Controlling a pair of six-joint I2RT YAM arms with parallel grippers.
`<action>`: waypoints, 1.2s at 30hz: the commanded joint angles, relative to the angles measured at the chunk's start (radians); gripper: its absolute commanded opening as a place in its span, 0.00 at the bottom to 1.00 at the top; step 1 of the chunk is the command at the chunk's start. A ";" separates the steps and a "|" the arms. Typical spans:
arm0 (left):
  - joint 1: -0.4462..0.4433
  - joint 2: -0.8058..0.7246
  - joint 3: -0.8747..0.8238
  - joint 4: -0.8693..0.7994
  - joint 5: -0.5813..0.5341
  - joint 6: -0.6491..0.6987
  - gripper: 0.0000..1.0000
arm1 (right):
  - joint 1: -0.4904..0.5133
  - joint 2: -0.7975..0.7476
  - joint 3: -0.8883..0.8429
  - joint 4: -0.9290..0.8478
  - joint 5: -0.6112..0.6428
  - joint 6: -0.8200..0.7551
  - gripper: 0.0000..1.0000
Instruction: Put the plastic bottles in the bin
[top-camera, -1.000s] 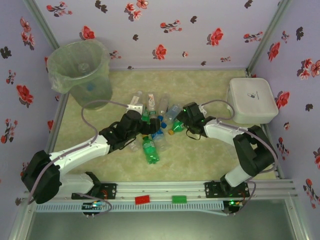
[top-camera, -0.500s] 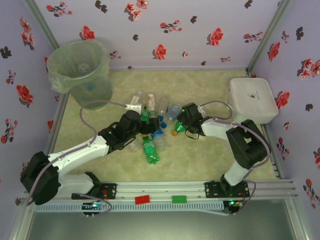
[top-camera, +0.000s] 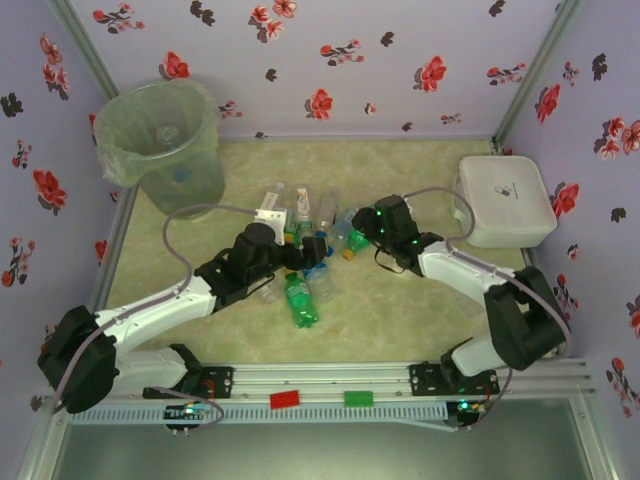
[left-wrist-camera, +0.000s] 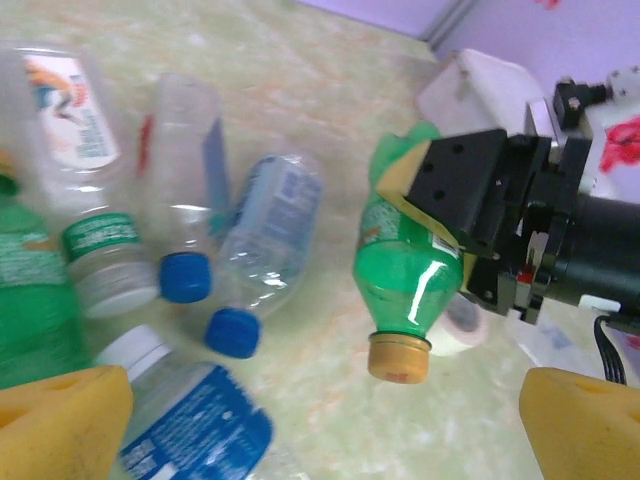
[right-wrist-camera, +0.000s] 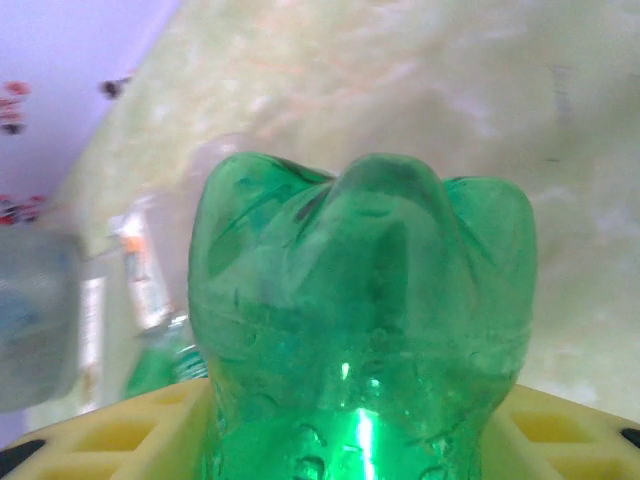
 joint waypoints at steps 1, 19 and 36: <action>-0.007 0.047 0.030 0.103 0.127 0.024 1.00 | 0.002 -0.050 0.007 0.049 -0.109 -0.068 0.47; -0.027 0.248 0.169 0.072 0.310 0.012 0.76 | 0.064 -0.127 0.059 0.035 -0.127 -0.132 0.45; -0.039 0.302 0.205 0.050 0.337 0.012 0.43 | 0.070 -0.162 0.056 0.040 -0.109 -0.143 0.45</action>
